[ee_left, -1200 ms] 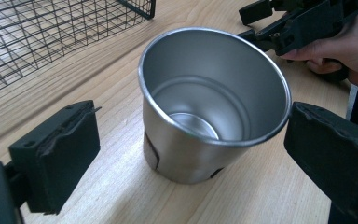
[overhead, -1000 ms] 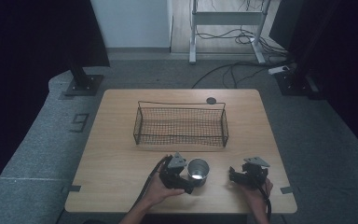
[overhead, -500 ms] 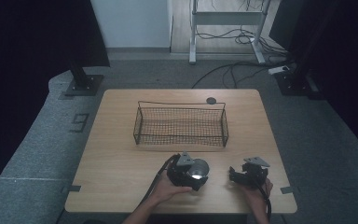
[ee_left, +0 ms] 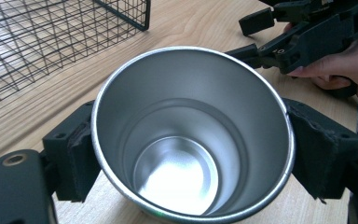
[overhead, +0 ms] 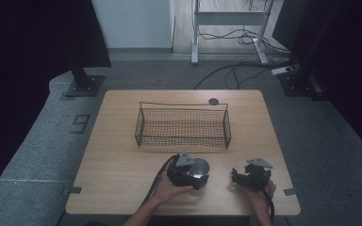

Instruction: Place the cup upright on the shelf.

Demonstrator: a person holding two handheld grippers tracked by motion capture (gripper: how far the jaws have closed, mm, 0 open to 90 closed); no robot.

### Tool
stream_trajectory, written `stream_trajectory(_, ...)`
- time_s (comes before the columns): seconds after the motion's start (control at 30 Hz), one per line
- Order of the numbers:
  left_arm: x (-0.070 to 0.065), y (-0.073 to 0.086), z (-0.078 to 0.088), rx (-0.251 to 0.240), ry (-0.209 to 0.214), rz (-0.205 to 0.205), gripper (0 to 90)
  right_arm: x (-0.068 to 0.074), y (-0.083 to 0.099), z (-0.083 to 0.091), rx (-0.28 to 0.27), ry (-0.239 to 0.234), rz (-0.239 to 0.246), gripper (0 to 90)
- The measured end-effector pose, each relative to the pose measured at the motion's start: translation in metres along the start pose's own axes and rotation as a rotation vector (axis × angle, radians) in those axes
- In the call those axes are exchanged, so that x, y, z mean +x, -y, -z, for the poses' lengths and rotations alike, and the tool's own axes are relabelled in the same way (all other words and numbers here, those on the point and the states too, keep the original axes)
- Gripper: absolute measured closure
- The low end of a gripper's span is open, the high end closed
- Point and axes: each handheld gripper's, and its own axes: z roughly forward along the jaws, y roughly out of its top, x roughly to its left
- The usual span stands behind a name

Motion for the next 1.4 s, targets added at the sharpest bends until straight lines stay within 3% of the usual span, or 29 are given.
stream_trajectory(0.27,-0.003,-0.004,0.010,-0.024,0.022,-0.033,14.7,0.000,0.000,0.000,0.000,0.000,0.000,7.4)
stream_trajectory(0.4,-0.001,-0.007,0.018,-0.038,0.029,-0.028,14.7,0.000,0.000,0.000,0.000,0.000,0.000,7.4)
stream_trajectory(1.07,0.016,-0.013,0.045,-0.068,-0.027,-0.018,14.7,0.000,0.000,0.000,0.000,0.000,0.000,7.6)
stream_trajectory(1.17,0.019,-0.015,0.048,-0.077,-0.018,-0.001,14.7,0.000,0.000,0.000,-0.002,0.002,-0.003,8.0)
stream_trajectory(1.4,0.023,-0.018,0.053,-0.080,-0.032,-0.006,14.7,0.000,0.000,0.000,-0.003,0.004,-0.004,8.2)
